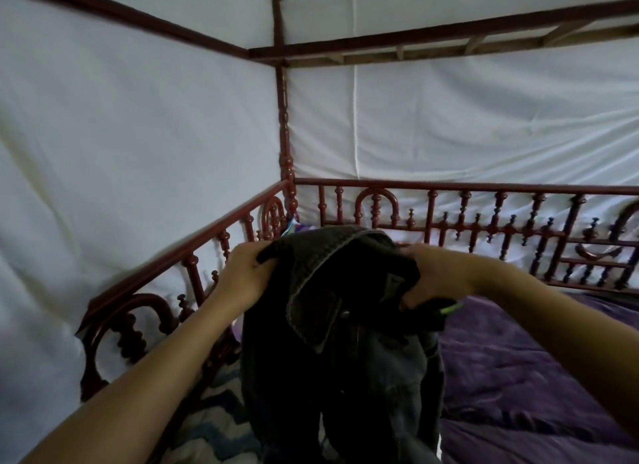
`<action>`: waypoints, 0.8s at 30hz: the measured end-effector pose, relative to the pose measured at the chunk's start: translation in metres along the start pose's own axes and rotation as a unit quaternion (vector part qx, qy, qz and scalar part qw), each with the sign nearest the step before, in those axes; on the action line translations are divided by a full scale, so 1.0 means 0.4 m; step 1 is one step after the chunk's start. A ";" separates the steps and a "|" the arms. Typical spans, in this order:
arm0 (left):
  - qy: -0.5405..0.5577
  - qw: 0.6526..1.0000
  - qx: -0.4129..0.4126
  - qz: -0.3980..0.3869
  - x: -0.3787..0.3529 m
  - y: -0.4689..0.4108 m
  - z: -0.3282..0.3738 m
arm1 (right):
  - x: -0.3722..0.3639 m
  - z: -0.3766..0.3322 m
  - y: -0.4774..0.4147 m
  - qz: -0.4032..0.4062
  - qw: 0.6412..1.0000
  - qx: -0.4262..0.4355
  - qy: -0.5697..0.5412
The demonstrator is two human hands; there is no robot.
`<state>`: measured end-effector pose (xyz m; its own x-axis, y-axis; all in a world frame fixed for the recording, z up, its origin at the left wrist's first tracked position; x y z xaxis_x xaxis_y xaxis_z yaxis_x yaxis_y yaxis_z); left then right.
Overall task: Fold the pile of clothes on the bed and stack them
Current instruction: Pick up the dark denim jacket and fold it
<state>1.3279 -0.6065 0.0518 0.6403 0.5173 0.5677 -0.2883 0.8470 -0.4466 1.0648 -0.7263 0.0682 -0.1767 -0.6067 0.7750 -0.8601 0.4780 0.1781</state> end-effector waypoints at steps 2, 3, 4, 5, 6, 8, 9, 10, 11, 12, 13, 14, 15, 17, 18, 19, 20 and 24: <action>-0.007 0.998 -0.061 -0.015 -0.012 -0.011 0.038 | -0.068 0.074 0.015 -0.006 0.993 -0.071 0.097; -0.002 0.997 -0.081 -0.020 -0.022 -0.011 0.052 | -0.095 0.109 0.024 0.021 0.990 -0.095 0.102; -0.003 0.995 -0.102 -0.016 -0.028 -0.014 0.061 | -0.115 0.141 0.034 0.056 0.991 -0.111 0.059; -0.014 0.992 -0.121 -0.007 -0.032 -0.018 0.068 | -0.128 0.165 0.048 0.097 0.988 -0.116 -0.034; -0.033 0.990 -0.135 0.000 -0.029 -0.026 0.073 | -0.132 0.181 0.063 0.137 0.974 -0.114 -0.143; -0.069 0.987 -0.146 -0.014 -0.018 -0.045 0.069 | -0.121 0.191 0.093 0.214 0.914 -0.108 -0.327; -0.082 0.986 -0.143 -0.039 -0.014 -0.055 0.060 | -0.107 0.189 0.108 0.247 0.882 -0.106 -0.388; -0.093 0.984 -0.130 -0.073 -0.010 -0.061 0.048 | -0.092 0.184 0.120 0.271 0.849 -0.100 -0.442; -0.103 0.983 -0.106 -0.109 -0.007 -0.065 0.034 | -0.078 0.171 0.133 0.279 0.818 -0.086 -0.495; -0.104 0.982 -0.075 -0.139 -0.005 -0.068 0.018 | -0.071 0.153 0.144 0.270 0.798 -0.064 -0.535; -0.090 0.982 -0.039 -0.159 -0.004 -0.070 0.002 | -0.071 0.130 0.152 0.242 0.797 -0.032 -0.553; -0.061 0.985 -0.004 -0.163 -0.006 -0.072 -0.014 | -0.081 0.108 0.160 0.201 0.809 -0.005 -0.552; -0.033 0.987 0.024 -0.154 -0.010 -0.075 -0.028 | -0.101 0.091 0.166 0.164 0.835 0.015 -0.526; -0.028 0.991 0.040 -0.121 -0.025 -0.075 -0.047 | -0.156 0.064 0.179 0.109 0.906 0.054 -0.407; -0.052 0.992 0.029 -0.108 -0.034 -0.072 -0.052 | -0.185 0.048 0.188 0.083 0.935 0.067 -0.338; -0.081 0.992 0.009 -0.099 -0.044 -0.068 -0.050 | -0.212 0.042 0.199 0.063 0.957 0.073 -0.275; -0.104 0.990 -0.017 -0.093 -0.052 -0.064 -0.043 | -0.229 0.043 0.212 0.066 0.974 0.070 -0.207; -0.019 0.988 -0.084 -0.127 -0.104 -0.046 0.045 | -0.205 0.079 0.294 0.229 0.972 0.025 -0.050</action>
<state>1.2936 -0.6413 0.0488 0.6486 0.2968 0.7009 0.0038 0.9195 -0.3930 0.9630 -0.6404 0.0065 -0.5899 -0.3977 0.7028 -0.7020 0.6826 -0.2030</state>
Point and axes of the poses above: each hand's wrist, its own y-axis away from the middle knuckle, its own x-axis out of the back of the hand, z = x × y, the point moved 3 cm from there along -y, towards the middle knuckle, and after that the axes turned 3 degrees about -z, right-handed, at the moved point
